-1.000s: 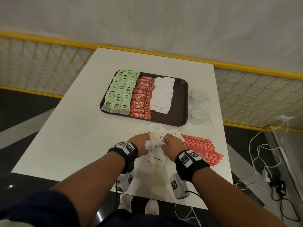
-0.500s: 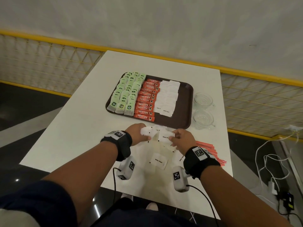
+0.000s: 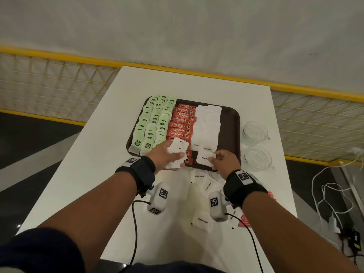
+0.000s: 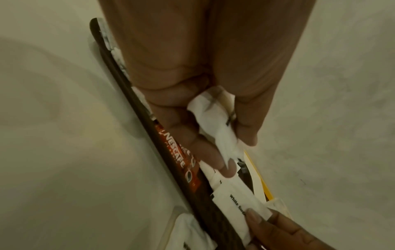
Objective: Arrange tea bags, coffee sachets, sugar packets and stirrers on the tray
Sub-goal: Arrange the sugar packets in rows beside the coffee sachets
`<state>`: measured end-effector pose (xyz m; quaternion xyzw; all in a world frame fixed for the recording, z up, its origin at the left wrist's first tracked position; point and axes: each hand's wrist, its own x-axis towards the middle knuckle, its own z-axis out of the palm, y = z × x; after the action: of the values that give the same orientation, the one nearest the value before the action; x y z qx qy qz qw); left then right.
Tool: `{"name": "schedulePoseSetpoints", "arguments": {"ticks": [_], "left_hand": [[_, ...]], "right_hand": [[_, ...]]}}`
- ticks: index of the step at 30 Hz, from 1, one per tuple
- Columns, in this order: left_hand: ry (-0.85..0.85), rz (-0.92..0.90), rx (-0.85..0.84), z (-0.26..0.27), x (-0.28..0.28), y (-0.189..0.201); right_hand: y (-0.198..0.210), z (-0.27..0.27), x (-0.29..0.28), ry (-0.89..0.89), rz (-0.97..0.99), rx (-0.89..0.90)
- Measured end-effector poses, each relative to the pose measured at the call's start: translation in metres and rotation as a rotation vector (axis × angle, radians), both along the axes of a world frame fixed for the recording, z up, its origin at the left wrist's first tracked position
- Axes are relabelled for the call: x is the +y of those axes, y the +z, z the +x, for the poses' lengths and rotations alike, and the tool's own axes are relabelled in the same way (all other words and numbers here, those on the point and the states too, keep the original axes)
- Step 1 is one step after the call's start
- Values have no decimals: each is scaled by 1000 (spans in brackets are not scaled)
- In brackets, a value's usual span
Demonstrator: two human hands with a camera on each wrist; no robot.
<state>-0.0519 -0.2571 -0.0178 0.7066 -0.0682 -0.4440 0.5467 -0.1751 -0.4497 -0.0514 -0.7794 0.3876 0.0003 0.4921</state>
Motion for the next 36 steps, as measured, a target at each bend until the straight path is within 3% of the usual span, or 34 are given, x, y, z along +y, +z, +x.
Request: {"name": "schedulePoseSetpoints", "arguments": {"ticks": [17,21,24,27,31,36], "left_hand": [[-25,-10,135,59,-8,-18],[-130,28,70,61,-7,-19],[-204,65,-1,60,-10,-13],[-285,88,-62,58,-18,-12],[-385,126,-151,52,-26,-14],[-339,113,-182,49,-29,-20]], "right_hand": [[-31,66,-6,-56,-143,165],[-24,71,-3,-58,-228,216],[-8,75,3,-56,-279,102],[12,80,10,103,-252,-56],[20,80,10,322,-192,9],[14,61,-2,183,-1,-9]]}}
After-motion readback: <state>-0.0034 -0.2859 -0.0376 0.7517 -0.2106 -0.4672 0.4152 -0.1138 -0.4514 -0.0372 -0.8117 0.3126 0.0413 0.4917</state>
